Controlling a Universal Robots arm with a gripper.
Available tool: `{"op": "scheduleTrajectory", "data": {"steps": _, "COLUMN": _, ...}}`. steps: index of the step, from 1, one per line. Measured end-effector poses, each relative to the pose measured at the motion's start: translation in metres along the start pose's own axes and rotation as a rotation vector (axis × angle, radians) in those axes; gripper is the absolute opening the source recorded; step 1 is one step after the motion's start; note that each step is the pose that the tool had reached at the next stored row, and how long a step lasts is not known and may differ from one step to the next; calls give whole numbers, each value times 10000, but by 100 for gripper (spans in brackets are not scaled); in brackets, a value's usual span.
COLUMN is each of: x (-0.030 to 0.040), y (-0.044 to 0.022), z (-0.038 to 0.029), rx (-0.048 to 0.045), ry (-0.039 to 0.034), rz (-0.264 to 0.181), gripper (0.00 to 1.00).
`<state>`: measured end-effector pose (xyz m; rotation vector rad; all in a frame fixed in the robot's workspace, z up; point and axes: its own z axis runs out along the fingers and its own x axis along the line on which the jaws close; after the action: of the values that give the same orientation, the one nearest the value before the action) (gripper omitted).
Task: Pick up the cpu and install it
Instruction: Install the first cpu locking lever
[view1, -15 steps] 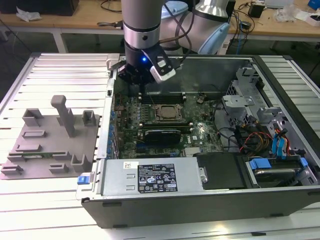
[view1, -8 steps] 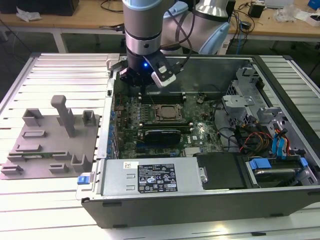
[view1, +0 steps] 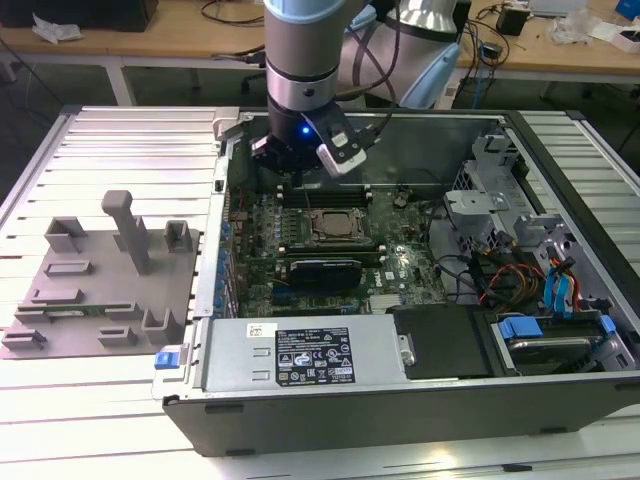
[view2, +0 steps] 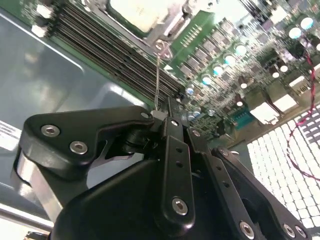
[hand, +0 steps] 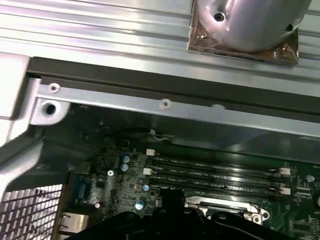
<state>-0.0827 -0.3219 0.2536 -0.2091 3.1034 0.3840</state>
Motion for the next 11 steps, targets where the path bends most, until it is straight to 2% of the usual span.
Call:
{"op": "scheduleTrajectory", "data": {"steps": 8, "x": -280, "y": -40, "z": 4, "rx": 0, "ry": -1, "rz": 6, "gripper": 11}}
{"op": "scheduleTrajectory", "data": {"steps": 11, "x": -281, "y": -39, "z": 5, "rx": 0, "ry": -3, "rz": 8, "gripper": 11}}
